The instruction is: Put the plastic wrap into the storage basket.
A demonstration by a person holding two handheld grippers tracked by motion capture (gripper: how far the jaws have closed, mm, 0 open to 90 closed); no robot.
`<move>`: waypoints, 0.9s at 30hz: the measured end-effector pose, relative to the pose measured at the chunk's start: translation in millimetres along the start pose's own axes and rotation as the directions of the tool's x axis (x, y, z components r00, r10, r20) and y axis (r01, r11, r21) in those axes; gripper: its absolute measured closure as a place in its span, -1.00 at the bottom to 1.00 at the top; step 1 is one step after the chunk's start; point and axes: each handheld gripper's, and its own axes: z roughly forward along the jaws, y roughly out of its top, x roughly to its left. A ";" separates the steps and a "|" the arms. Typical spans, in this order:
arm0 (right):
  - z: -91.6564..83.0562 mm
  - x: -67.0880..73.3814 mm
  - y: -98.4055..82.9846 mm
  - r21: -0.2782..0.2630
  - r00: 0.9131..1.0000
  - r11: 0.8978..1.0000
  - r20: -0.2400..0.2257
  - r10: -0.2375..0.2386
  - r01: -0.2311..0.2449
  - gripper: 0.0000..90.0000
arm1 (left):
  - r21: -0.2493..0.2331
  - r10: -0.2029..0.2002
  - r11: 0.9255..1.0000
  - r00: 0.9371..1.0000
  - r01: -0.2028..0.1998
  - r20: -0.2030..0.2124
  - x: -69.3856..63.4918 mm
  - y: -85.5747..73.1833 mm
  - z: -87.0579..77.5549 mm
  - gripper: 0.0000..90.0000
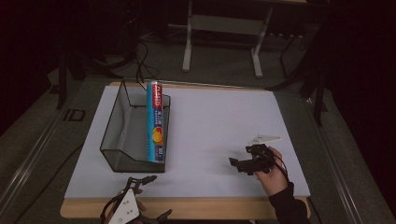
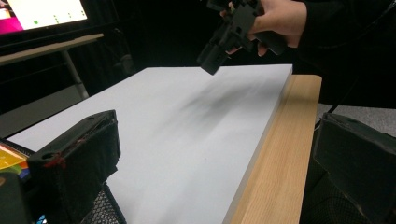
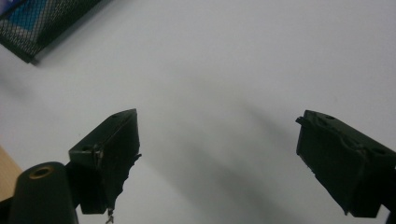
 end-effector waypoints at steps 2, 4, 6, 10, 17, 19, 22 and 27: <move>-1.3 -2.4 -3.9 -0.002 1.000 1.000 0.006 0.003 -0.003 -0.71 | -0.001 0.000 1.000 1.000 0.000 0.000 0.0 0.0 -0.2 -0.98; -2.2 -3.6 -5.9 -0.006 1.000 1.000 -0.001 0.010 -0.010 -0.71 | -0.001 0.000 1.000 1.000 0.000 -0.001 0.0 0.1 -0.3 -0.97; -5.7 -5.7 -13.4 -0.027 1.000 1.000 -0.004 0.009 -0.009 -0.71 | -0.002 0.000 1.000 1.000 0.000 0.000 0.2 0.1 -0.5 -0.98; -7.1 -6.0 -20.3 -0.024 1.000 1.000 0.015 0.002 -0.001 -0.71 | -0.005 -0.001 1.000 1.000 0.001 0.000 0.2 0.3 -0.7 -0.98; -11.2 -5.3 -36.4 -0.029 0.999 0.999 0.031 -0.029 0.030 -0.71 | 0.001 0.000 1.000 1.000 0.000 -0.001 -0.5 -0.1 -0.6 -0.97; -13.3 -4.6 -40.3 -0.043 0.998 0.998 0.038 -0.048 0.049 -0.71 | 0.002 0.001 1.000 1.000 -0.001 0.000 -0.3 -0.3 -0.6 -0.98; -15.0 -5.3 -41.7 -0.053 0.998 0.997 0.048 -0.049 0.051 -0.71 | 0.008 0.003 1.000 1.000 -0.003 0.000 -0.1 -0.9 -0.3 -0.97; -16.0 -11.4 -41.8 -0.090 0.997 0.995 0.075 -0.034 0.040 -0.71 | 0.015 0.004 1.000 1.000 -0.004 0.005 -0.8 -1.5 0.8 -0.98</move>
